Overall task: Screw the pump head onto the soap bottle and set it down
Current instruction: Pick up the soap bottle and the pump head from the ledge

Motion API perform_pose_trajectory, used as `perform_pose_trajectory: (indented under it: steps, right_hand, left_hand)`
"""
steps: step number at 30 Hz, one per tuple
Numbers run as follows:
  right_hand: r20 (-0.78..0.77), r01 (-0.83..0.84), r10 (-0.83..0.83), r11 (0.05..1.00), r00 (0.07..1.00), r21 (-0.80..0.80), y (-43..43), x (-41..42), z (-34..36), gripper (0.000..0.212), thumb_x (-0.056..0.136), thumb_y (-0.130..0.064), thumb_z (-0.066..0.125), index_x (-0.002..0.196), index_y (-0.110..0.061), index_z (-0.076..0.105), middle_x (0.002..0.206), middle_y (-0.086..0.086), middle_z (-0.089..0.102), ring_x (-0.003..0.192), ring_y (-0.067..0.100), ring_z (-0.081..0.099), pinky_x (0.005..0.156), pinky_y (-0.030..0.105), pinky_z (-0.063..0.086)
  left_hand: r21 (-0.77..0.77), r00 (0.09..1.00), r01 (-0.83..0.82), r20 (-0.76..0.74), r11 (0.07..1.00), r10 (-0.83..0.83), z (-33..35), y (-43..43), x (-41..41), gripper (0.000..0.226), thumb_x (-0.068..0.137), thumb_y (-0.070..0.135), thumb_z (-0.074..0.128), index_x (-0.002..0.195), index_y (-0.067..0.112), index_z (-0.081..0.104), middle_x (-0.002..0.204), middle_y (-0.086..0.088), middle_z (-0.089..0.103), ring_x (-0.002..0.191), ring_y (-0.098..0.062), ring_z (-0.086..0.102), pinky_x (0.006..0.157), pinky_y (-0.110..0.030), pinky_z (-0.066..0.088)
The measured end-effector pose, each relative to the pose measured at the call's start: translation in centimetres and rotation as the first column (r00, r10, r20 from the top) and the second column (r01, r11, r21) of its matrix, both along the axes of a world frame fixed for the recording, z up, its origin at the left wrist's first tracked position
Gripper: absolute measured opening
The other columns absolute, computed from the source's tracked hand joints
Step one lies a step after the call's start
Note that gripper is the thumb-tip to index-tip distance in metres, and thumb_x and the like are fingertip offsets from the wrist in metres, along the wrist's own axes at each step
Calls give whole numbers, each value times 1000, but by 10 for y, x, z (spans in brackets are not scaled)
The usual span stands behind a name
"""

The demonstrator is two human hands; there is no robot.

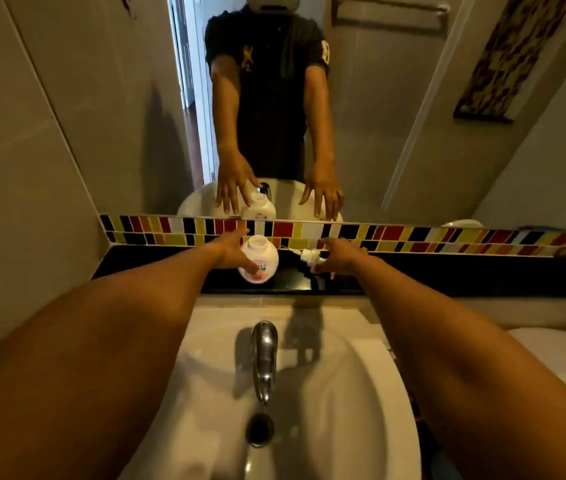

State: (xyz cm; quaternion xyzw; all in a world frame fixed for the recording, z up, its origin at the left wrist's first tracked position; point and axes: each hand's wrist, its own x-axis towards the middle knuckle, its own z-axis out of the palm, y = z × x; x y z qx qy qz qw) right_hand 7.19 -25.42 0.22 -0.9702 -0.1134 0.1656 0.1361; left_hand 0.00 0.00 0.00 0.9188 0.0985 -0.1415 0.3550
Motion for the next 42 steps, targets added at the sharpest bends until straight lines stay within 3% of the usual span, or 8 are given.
perform_pose_trajectory:
  steps: [3, 8, 14, 23, 28, 32, 38, 42]
  right_hand:
    - [-2, 66, -66, 995, 998, 80, -5, 0, -16, 74, 69, -43, 82, 132, -26, 47, 134, 7, 58, 119, 33, 55, 103, 52, 42]
    - [44, 127, -136, 978, 990, 165, -6, 2, -41, 67, 73, -43, 80, 130, -28, 48, 131, 7, 60, 121, 35, 54, 103, 51, 38]
    - [46, 186, -211, 930, 976, 318, 6, 11, -58, 73, 70, -47, 81, 133, -28, 50, 128, 8, 60, 116, 32, 56, 97, 53, 49]
    - [48, 205, -247, 884, 968, 421, 13, 17, -67, 55, 76, -34, 80, 125, -26, 58, 123, 6, 64, 112, 29, 59, 94, 51, 52]
    - [-35, 169, -182, 804, 983, 571, 17, 9, -43, 56, 78, -22, 79, 130, -17, 58, 123, 8, 64, 111, 27, 63, 92, 40, 55]
    - [22, 71, -103, 807, 994, 586, 17, -1, -20, 59, 78, -20, 79, 132, -17, 57, 123, 7, 63, 111, 23, 60, 89, 32, 51]
    - [203, -84, -6, 899, 979, 429, 23, -20, 7, 65, 72, -32, 82, 132, -28, 57, 133, 7, 58, 121, 28, 54, 101, 51, 48]
    - [292, -190, 110, 946, 950, 262, 28, -33, 22, 62, 78, -34, 78, 135, -32, 53, 133, 8, 50, 125, 30, 45, 102, 48, 44]
  left_hand:
    - [-138, 999, -38, 20, 990, 41, -10, -3, -4, 96, 63, 16, 88, 143, 22, 36, 139, -9, 48, 126, -30, 48, 106, -49, 43]
    - [-343, 991, -112, 26, 933, 129, -28, -10, -2, 93, 68, 4, 84, 144, 21, 32, 130, -4, 47, 119, -23, 46, 103, -45, 43]
    - [-443, 961, -224, 47, 868, 272, -45, -10, 5, 92, 65, 5, 86, 141, 21, 36, 135, -7, 51, 123, -27, 50, 103, -48, 47]
    - [-484, 950, -231, 75, 844, 303, -52, -9, 4, 80, 68, 6, 84, 135, 19, 43, 124, -2, 54, 113, -22, 52, 92, -38, 48]
    - [-435, 942, -248, 99, 865, 320, -43, 4, 1, 80, 66, 9, 86, 133, 21, 44, 126, -6, 56, 115, -27, 56, 91, -40, 52]
    - [-266, 948, -248, 133, 931, 291, -28, 18, -8, 77, 65, 18, 87, 129, 24, 46, 126, -8, 56, 114, -30, 56, 95, -49, 53]
    - [-43, 960, -199, 195, 979, 203, 1, 27, -21, 78, 62, 20, 88, 128, 27, 47, 134, -11, 47, 119, -35, 53, 97, -51, 51]
    - [53, 977, -120, 184, 991, 108, 14, 22, -29, 78, 68, 18, 85, 134, 26, 45, 137, -11, 43, 123, -36, 50, 100, -51, 50]
